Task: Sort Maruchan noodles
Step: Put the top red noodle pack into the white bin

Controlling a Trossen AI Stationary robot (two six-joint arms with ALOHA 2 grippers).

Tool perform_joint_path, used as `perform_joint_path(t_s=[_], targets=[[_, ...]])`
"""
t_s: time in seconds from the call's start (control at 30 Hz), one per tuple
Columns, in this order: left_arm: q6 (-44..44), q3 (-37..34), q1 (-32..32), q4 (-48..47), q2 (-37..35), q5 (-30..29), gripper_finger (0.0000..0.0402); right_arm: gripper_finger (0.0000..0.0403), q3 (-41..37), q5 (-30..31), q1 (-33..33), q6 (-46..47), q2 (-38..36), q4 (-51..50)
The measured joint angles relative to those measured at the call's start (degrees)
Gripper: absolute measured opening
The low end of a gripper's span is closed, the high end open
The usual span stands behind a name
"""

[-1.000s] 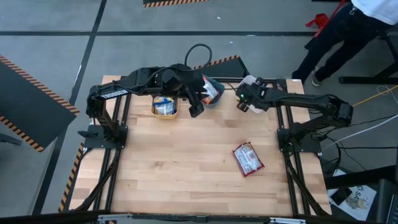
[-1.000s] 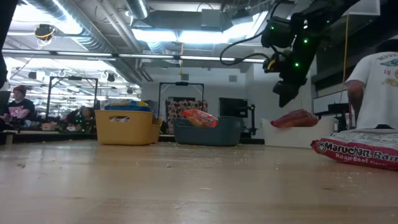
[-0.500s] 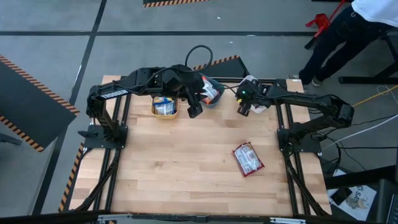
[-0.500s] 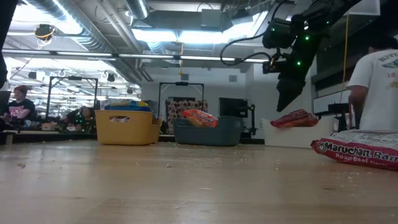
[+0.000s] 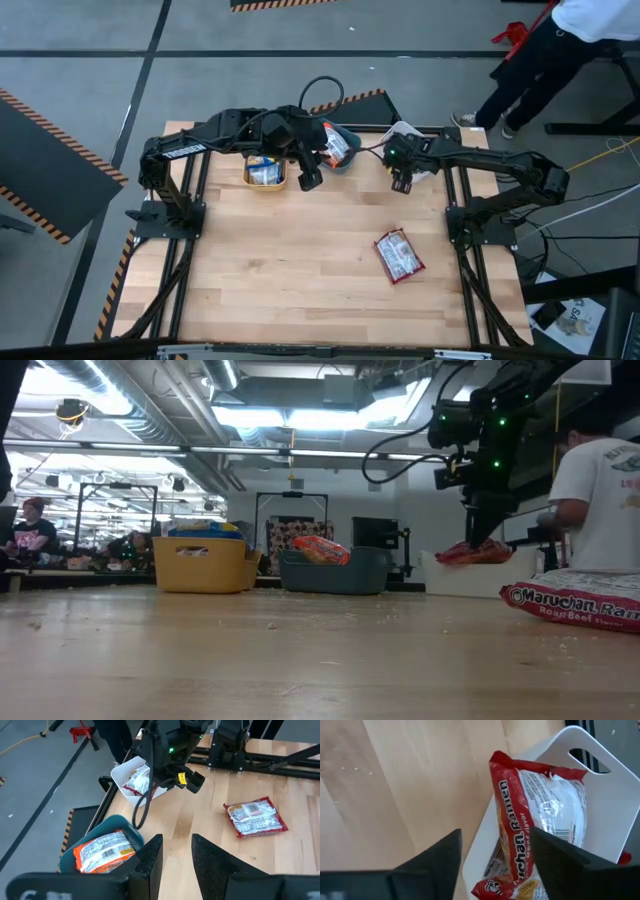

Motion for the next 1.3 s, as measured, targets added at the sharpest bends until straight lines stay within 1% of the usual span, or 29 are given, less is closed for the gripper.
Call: perform_joint_path(t_s=[0.1,0.2,0.23,0.3,0.37,0.53,0.67,0.83,0.97,1.03,1.2,1.3], targets=[[0.0,0.0,0.0,0.0,0.0,0.0,0.0096,0.0268,0.0,0.6,0.0,-0.2,0.0,0.0],[0.0,0.0,0.0,0.0,0.0,0.0,0.0096,0.0308,0.0,6.0,0.0,0.4,0.0,0.1],[0.0,0.0,0.0,0.0,0.0,0.0,0.0096,0.0317,0.0,7.4,0.0,1.1,0.0,0.1],[0.0,0.0,0.0,0.0,0.0,0.0,0.0096,0.0326,0.0,7.5,0.0,1.3,0.0,0.0],[0.0,0.0,0.0,-0.1,0.0,0.0,0.0096,0.0325,0.5,6.8,0.0,1.3,0.0,-1.0],[0.0,0.0,0.0,-1.0,0.0,0.0,0.0096,0.0302,3.0,8.6,0.0,1.1,0.0,-1.4],[0.0,0.0,0.0,-1.4,0.0,0.0,0.0096,0.0289,5.4,7.9,0.0,-1.5,0.0,-1.8],[0.1,0.0,0.0,-2.0,0.0,0.0,0.0096,0.0291,5.5,6.2,0.0,-8.2,0.5,-2.0],[0.1,0.0,0.0,-3.0,0.0,0.0,0.0096,0.0299,4.6,4.1,0.0,-11.1,2.0,-1.9],[0.1,0.0,0.0,-3.5,0.0,0.0,0.0096,0.0300,3.7,5.4,0.0,-11.8,3.3,-1.9],[0.1,0.0,0.2,-3.9,0.0,-0.2,0.0096,0.0295,2.6,11.4,0.0,-12.0,6.4,-0.9],[0.1,0.0,0.4,-4.0,0.0,-0.3,0.0096,0.0282,2.6,12.2,0.0,-11.7,7.3,-0.1]])
